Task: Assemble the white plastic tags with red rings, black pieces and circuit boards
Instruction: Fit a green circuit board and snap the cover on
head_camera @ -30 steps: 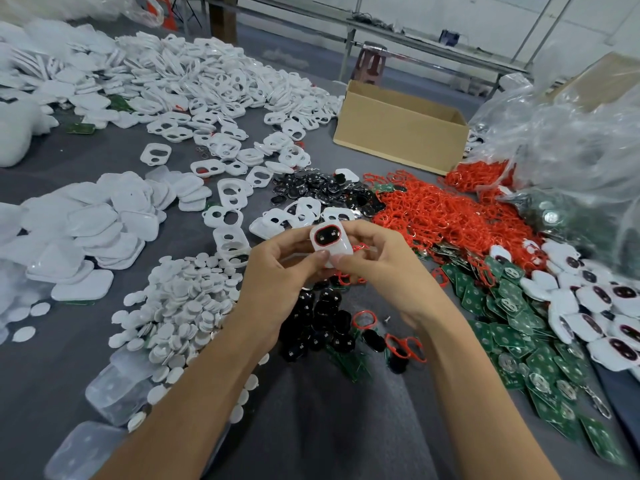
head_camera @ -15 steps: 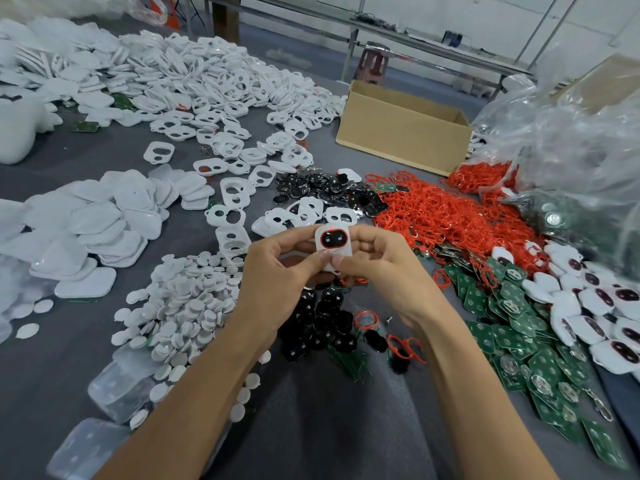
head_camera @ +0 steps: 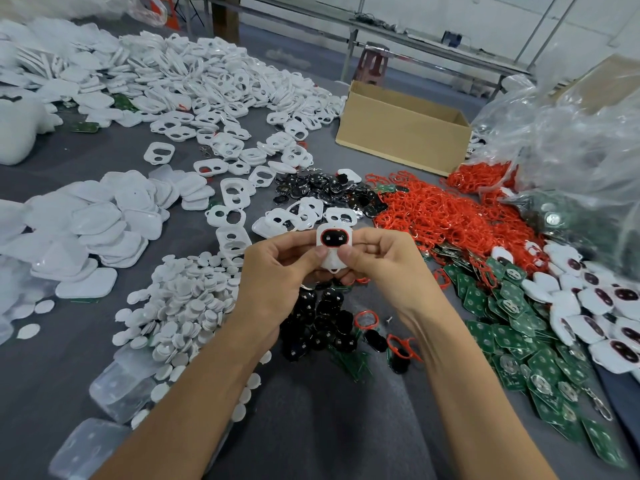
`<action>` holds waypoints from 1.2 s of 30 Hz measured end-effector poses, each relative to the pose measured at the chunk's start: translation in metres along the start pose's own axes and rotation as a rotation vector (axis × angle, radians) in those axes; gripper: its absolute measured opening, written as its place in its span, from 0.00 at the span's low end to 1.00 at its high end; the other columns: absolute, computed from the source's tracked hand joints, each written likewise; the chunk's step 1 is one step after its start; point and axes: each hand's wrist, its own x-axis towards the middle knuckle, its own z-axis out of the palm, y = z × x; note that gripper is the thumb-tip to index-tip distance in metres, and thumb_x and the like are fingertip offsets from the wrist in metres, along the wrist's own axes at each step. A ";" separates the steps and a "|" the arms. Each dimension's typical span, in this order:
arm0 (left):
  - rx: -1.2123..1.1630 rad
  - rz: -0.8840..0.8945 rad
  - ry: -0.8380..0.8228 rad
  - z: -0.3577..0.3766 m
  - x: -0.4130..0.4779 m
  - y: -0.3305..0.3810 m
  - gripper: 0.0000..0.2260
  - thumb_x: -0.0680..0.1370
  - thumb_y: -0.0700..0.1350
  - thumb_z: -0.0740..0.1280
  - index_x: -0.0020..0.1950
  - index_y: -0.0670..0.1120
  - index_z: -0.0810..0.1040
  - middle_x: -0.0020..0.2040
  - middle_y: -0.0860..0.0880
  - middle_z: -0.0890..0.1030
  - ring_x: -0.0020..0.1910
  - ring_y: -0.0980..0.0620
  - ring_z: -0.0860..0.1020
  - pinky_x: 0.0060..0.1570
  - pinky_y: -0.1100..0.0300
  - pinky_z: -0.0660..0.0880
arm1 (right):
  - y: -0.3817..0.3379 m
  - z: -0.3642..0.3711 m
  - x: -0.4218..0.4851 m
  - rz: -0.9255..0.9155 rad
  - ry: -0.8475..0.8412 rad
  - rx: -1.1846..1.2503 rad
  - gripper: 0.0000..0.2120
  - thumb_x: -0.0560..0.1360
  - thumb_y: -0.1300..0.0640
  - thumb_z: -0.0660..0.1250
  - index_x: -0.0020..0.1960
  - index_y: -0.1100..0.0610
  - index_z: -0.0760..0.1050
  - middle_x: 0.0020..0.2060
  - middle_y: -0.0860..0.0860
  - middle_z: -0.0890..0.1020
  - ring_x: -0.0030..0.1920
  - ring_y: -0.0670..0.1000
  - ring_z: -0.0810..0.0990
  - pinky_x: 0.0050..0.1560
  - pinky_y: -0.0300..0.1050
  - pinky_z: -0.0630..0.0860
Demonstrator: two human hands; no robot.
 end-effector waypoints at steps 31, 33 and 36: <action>-0.013 0.116 -0.151 0.002 -0.006 -0.002 0.13 0.75 0.46 0.68 0.58 0.47 0.82 0.51 0.47 0.86 0.52 0.47 0.84 0.47 0.57 0.82 | -0.004 0.009 -0.003 -0.189 0.130 0.101 0.04 0.72 0.66 0.71 0.41 0.67 0.79 0.29 0.50 0.80 0.30 0.43 0.76 0.34 0.33 0.71; 0.050 0.180 -0.170 0.002 -0.006 -0.003 0.12 0.78 0.41 0.67 0.60 0.45 0.82 0.52 0.48 0.86 0.51 0.50 0.84 0.47 0.58 0.81 | -0.005 0.009 -0.003 -0.170 0.120 0.162 0.05 0.73 0.68 0.69 0.40 0.70 0.76 0.26 0.51 0.78 0.27 0.42 0.73 0.30 0.31 0.68; 0.111 0.230 -0.157 0.002 -0.008 -0.006 0.12 0.79 0.37 0.66 0.61 0.43 0.81 0.52 0.48 0.86 0.52 0.51 0.84 0.51 0.56 0.81 | -0.007 0.010 -0.003 -0.147 0.161 0.130 0.09 0.72 0.68 0.70 0.36 0.72 0.74 0.26 0.57 0.73 0.27 0.48 0.68 0.28 0.35 0.64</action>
